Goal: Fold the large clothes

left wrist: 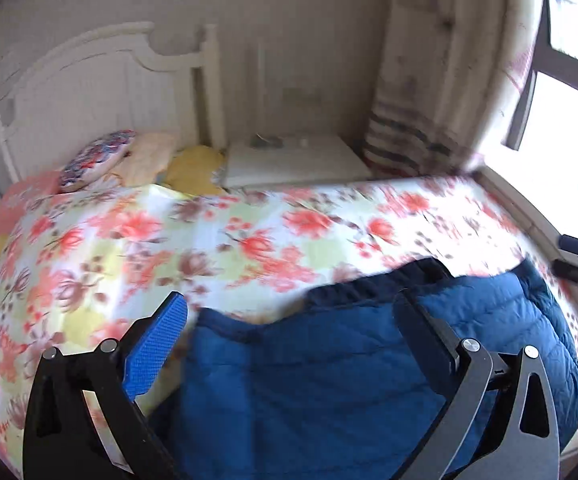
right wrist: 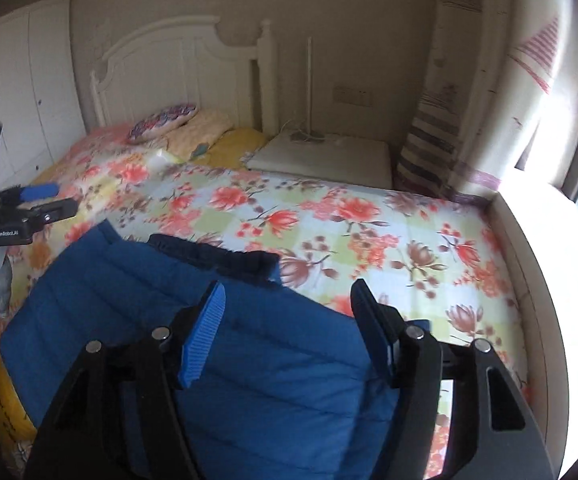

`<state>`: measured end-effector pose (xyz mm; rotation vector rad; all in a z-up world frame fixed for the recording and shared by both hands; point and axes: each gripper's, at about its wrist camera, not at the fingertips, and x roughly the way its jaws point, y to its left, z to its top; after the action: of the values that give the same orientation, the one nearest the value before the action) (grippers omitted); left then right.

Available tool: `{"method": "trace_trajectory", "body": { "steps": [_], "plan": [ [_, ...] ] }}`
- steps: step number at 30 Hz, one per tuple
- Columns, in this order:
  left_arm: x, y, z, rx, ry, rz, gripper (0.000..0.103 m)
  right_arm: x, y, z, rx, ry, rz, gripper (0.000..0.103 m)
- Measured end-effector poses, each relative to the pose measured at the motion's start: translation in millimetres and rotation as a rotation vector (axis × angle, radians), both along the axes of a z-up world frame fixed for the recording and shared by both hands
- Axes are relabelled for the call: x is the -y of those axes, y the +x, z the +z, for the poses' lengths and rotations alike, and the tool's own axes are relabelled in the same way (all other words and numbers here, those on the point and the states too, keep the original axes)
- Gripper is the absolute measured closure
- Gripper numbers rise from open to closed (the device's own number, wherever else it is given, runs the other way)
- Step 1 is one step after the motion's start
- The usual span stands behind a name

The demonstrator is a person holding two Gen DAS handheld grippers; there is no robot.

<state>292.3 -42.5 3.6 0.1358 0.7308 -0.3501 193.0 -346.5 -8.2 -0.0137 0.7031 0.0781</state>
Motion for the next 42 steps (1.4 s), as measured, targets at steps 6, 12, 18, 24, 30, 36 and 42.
{"method": "trace_trajectory", "body": {
  "steps": [6,12,18,24,30,36,42],
  "plan": [
    [71,29,-51,-0.143,0.077,-0.047,0.004,-71,40,-41,-0.133,-0.098,0.036,0.064],
    [48,61,-113,-0.22,0.098,0.023,0.004,-76,71,-95,-0.202,-0.08,0.048,0.06],
    [46,56,-116,-0.186,0.086,0.053,0.004,-73,68,-98,-0.178,-0.046,0.063,0.058],
    [48,54,-116,-0.17,0.078,0.052,0.004,-64,66,-92,-0.205,0.006,0.083,0.053],
    [46,56,-117,-0.18,0.055,0.047,0.004,28,49,-82,-0.17,0.067,-0.146,0.049],
    [45,57,-116,-0.192,0.045,0.047,0.004,71,45,-110,-0.156,0.275,-0.211,0.051],
    [79,46,-82,-0.22,0.061,0.064,0.004,60,49,-111,-0.162,0.181,-0.216,0.05]
  ]
}}
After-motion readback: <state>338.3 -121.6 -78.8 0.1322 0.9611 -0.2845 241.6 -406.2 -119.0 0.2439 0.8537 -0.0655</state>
